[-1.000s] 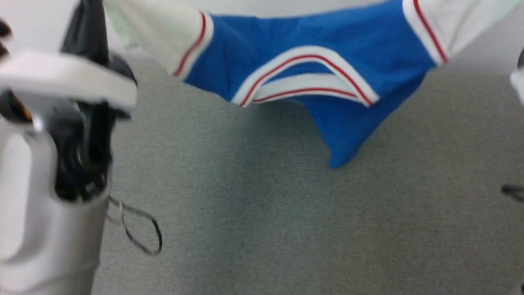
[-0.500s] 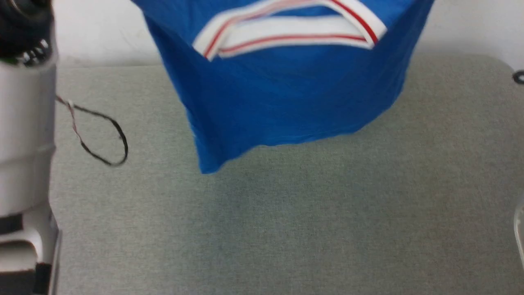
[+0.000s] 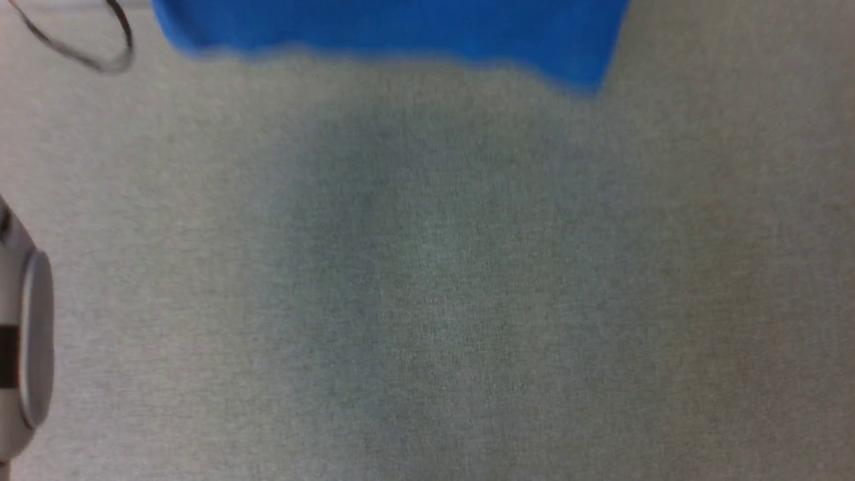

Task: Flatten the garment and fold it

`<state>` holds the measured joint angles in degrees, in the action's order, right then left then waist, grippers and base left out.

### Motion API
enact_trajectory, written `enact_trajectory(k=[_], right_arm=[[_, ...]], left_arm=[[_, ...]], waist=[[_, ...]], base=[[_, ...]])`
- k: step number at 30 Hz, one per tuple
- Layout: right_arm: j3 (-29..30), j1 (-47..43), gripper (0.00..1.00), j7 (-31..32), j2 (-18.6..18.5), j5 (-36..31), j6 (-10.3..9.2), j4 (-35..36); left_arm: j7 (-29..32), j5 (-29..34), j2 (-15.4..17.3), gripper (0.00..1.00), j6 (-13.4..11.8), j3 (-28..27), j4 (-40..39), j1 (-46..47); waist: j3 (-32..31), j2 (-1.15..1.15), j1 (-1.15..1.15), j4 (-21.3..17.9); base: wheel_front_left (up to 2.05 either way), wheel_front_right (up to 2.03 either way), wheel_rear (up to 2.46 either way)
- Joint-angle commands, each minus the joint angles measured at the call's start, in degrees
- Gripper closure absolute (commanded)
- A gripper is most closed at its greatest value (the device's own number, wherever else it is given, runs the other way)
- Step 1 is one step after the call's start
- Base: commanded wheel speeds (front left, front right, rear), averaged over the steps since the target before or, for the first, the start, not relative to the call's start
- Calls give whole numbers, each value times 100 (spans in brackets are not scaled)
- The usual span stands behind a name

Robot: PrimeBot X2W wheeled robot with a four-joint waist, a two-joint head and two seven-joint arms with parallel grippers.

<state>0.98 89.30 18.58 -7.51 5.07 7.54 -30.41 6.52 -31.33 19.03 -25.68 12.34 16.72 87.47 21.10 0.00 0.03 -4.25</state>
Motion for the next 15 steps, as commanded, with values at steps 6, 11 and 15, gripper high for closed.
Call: enact_trajectory(k=[6, 11, 15], right_arm=[[-39, 658, 100, -402, -85, -164, -5, -326], [-213, 662, 100, -617, -313, -92, -5, -519], [-529, 426, 100, -727, -466, 199, -5, -550]], left_arm=[[-698, -67, -105, 100, 354, -180, 40, 600], [-924, -257, -30, 100, 673, -287, 233, 478], [-929, -529, 47, 100, 890, -447, 364, 161]], waist=[[1152, 0, -3, -29], [1518, 0, -3, 51], [1591, 0, -3, 86]], base=[[0, 0, 0], [0, 0, 0], [0, 0, 0]])
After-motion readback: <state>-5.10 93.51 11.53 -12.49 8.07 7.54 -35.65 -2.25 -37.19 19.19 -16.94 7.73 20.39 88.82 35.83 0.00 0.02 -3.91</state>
